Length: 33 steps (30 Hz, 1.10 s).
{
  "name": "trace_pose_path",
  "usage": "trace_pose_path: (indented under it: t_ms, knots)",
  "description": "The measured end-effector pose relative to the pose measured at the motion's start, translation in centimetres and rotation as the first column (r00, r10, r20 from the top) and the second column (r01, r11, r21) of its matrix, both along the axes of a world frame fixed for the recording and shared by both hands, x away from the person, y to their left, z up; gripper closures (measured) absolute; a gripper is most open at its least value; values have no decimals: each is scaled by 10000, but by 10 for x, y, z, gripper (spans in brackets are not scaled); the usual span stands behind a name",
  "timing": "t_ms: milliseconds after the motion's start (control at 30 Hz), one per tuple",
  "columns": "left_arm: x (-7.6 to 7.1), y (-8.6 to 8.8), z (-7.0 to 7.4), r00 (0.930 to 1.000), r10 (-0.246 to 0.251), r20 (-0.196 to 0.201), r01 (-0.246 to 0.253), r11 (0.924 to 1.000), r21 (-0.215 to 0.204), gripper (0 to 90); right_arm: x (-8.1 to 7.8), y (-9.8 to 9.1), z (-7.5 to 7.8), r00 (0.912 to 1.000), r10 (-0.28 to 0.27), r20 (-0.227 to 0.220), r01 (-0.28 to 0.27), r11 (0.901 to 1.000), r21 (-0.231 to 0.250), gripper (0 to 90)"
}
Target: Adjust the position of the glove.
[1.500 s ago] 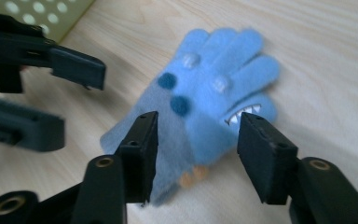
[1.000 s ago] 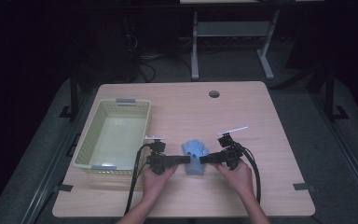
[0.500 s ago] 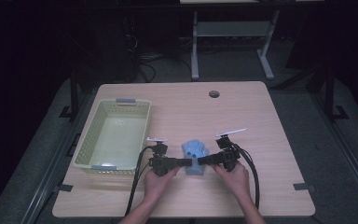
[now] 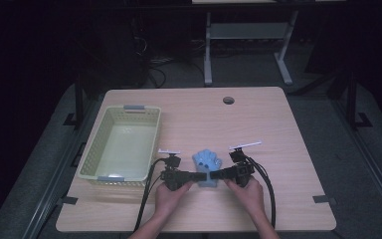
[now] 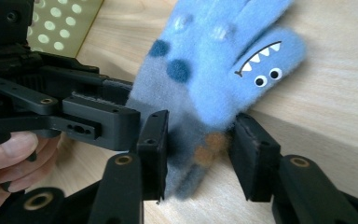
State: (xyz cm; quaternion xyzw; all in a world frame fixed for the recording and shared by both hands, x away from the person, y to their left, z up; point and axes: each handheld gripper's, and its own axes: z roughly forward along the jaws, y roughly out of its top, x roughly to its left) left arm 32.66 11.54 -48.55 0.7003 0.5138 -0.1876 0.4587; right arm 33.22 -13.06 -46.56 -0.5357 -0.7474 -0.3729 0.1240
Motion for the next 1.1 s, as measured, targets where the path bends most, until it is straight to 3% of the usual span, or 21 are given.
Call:
trace_pose_path:
  t_ms: [33,433,533,667,900,1100]
  knots:
    - [1,0,-1,10000,-13,-17,13,10000,-44,597,-1,1,0,9999,-42,-149,43,10000,28,598]
    - [6,-1,-4,9997,-108,-227,104,9998,-184,675,-2,5,-1,9999,58,134,-60,9999,151,691]
    - [7,-1,-4,9996,-133,-251,127,9997,-220,677,-1,4,-1,10000,18,-50,-16,9995,322,714]
    - [7,-1,-4,9995,-133,-299,127,9996,-234,683,-1,3,-1,10000,21,-38,-19,9990,456,728]
    - [9,-4,2,9996,-268,-42,267,9996,-127,692,0,0,1,9999,36,98,-41,9984,561,741]
    - [10,-4,4,9992,-379,-147,376,9990,-232,691,0,-3,4,9999,65,111,-72,9978,665,746]
